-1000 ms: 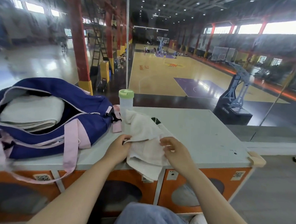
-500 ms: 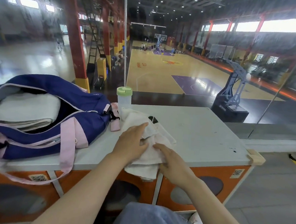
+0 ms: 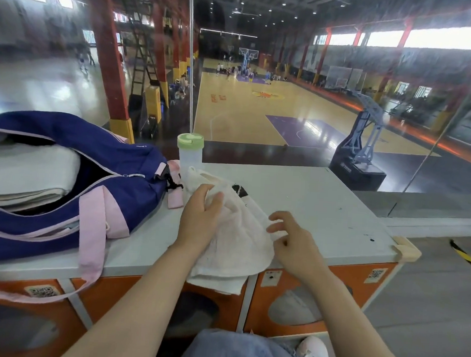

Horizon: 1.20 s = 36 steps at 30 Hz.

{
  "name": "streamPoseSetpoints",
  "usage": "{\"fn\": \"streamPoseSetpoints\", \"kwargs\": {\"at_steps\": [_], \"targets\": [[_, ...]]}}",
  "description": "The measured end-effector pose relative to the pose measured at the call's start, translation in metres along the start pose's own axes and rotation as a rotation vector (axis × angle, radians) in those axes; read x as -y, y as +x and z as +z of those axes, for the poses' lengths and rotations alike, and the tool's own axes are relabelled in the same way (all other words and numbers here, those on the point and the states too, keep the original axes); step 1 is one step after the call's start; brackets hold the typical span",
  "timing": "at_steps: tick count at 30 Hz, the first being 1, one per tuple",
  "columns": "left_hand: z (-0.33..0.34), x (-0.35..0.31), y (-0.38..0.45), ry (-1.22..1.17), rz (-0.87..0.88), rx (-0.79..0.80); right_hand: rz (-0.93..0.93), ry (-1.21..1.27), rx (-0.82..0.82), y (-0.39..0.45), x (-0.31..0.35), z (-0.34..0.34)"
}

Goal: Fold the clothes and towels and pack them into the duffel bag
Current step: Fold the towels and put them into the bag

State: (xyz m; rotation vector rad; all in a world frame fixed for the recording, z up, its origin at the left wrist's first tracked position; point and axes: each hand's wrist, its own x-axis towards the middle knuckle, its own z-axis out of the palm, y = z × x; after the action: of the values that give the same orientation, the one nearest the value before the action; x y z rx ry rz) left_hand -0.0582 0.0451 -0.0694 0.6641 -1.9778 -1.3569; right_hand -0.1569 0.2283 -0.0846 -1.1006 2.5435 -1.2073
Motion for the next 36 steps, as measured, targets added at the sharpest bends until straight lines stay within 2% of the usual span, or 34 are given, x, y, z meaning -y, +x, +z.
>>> {"fn": "streamPoseSetpoints", "kwargs": {"at_steps": [2, 4, 12, 17, 26, 28, 30, 34, 36], "targets": [[0.003, 0.002, -0.004, -0.029, 0.025, -0.001, 0.024, -0.018, 0.176, 0.0, 0.0, -0.003], [0.006, 0.003, -0.008, -0.031, 0.095, 0.02, -0.015, -0.096, 0.208, -0.001, -0.005, -0.004], [0.012, -0.001, -0.016, -0.094, 0.114, 0.112, -0.252, -0.068, -0.12, 0.011, 0.032, -0.013], [0.009, -0.003, -0.016, -0.087, 0.15, 0.135, -0.177, -0.037, -0.058, 0.025, 0.058, -0.003], [0.002, -0.011, -0.017, -0.159, 0.14, 0.157, -0.327, -0.324, -0.111, 0.043, 0.07, -0.012], [-0.008, -0.015, -0.018, -0.057, 0.138, 0.189, -0.344, -0.342, -0.165, 0.049, 0.081, -0.021], [-0.02, -0.016, -0.019, 0.149, 0.143, 0.244, -0.355, -0.317, -0.207, 0.056, 0.098, -0.036], [-0.044, -0.015, -0.03, 0.161, -0.012, 0.304, -0.341, -0.293, -0.254, 0.076, 0.139, -0.07], [-0.052, -0.019, -0.038, 0.184, -0.094, 0.414, -0.322, -0.301, -0.273, 0.086, 0.161, -0.086]]}}
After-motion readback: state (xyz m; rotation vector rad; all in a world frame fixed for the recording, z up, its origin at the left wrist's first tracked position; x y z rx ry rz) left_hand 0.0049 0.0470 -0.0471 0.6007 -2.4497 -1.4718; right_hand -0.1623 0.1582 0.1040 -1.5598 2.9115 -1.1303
